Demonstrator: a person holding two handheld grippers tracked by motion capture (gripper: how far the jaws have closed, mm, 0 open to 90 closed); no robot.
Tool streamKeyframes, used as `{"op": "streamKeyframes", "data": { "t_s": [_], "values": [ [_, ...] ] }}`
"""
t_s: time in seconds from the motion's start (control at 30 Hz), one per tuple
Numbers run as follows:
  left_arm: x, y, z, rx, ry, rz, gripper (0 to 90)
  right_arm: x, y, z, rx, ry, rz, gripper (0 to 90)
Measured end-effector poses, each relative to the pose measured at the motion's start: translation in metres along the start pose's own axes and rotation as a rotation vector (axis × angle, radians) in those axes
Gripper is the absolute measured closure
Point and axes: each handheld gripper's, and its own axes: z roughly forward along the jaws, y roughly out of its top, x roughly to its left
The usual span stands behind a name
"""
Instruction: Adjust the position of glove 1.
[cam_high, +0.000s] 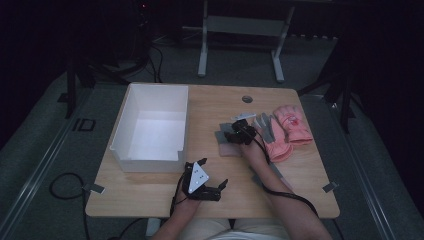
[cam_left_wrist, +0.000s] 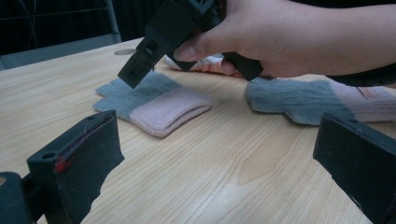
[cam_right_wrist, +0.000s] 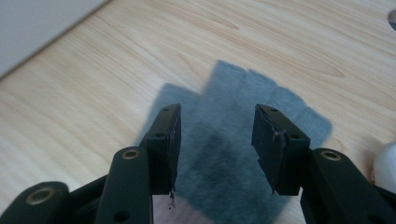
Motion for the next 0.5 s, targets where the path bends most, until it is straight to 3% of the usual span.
{"op": "streamKeyframes", "data": {
  "t_s": [0.13,0.2,0.4,0.5],
  "values": [
    [0.001,0.000,0.000,-0.002,-0.009,-0.007,0.6,-0.005,-0.002,0.009,0.043,-0.017,0.007,53.3],
    [0.001,0.000,0.000,-0.001,-0.006,-0.011,0.6,-0.006,-0.005,0.015,0.071,0.005,0.015,54.9],
    [0.000,0.000,0.000,-0.007,0.000,0.001,0.6,-0.004,0.001,0.014,0.118,0.012,0.022,80.3],
    [-0.002,0.000,0.000,0.002,0.001,0.023,0.6,-0.001,0.003,0.007,0.123,0.043,0.051,84.3]
  ]
}}
